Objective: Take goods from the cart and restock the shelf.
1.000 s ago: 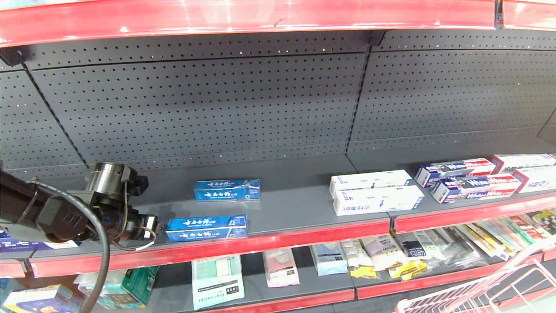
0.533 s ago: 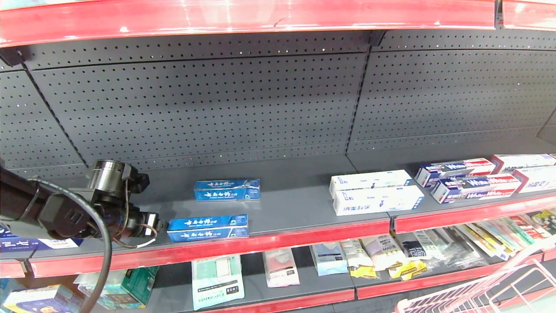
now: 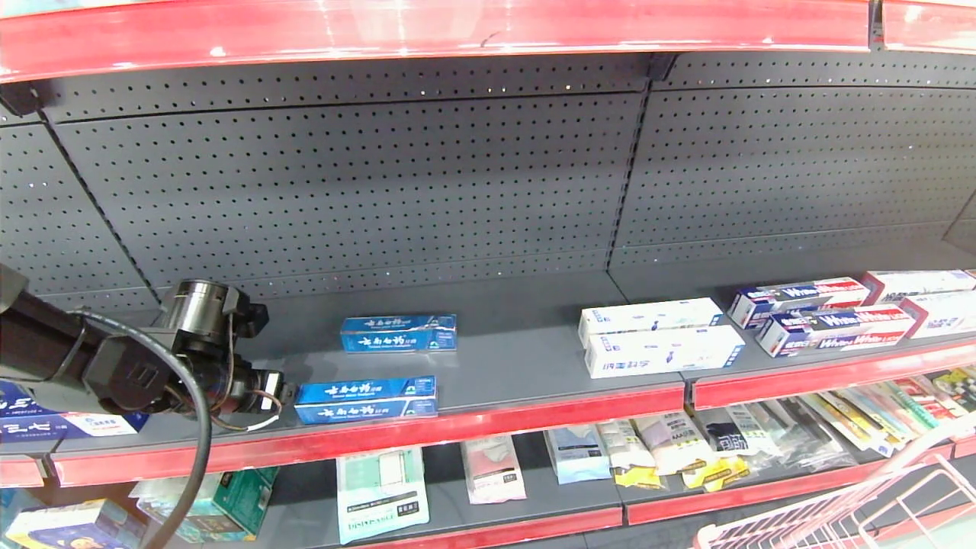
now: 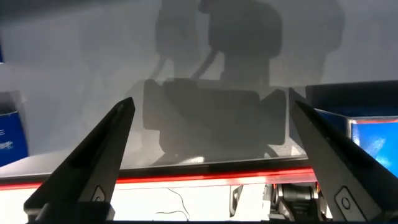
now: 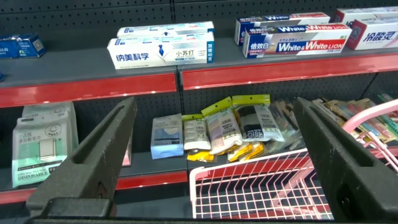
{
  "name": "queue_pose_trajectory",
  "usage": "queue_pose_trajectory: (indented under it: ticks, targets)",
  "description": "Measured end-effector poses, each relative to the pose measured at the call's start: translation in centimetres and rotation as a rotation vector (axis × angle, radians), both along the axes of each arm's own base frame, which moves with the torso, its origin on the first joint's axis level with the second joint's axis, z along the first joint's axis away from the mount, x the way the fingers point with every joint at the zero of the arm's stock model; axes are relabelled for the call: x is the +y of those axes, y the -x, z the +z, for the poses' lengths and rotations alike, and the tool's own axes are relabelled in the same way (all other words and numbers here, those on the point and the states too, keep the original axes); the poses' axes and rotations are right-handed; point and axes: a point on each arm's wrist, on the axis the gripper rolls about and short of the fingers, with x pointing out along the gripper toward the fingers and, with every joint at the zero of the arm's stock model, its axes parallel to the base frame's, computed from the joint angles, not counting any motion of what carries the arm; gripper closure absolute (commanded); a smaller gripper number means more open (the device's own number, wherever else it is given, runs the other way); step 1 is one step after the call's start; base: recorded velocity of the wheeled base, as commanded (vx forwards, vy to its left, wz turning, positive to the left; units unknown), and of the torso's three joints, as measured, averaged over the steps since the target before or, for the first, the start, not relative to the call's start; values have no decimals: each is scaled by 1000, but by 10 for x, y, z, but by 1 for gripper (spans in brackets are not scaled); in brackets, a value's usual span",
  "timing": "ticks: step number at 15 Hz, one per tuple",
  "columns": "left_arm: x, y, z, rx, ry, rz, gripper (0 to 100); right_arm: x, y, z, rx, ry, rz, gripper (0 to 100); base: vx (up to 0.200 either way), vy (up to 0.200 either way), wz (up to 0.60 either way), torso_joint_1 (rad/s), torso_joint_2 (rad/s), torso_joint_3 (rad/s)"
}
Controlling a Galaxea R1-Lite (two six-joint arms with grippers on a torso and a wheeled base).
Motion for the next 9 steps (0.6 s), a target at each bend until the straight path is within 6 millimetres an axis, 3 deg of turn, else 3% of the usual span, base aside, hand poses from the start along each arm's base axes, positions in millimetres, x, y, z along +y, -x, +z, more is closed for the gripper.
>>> queue_pose_trajectory:
  ticks: [9]
  targets:
    - [-6,0,-1,3,1,-19,0,0,0,0,0,0,0,0,0,0,0,0,0,0]
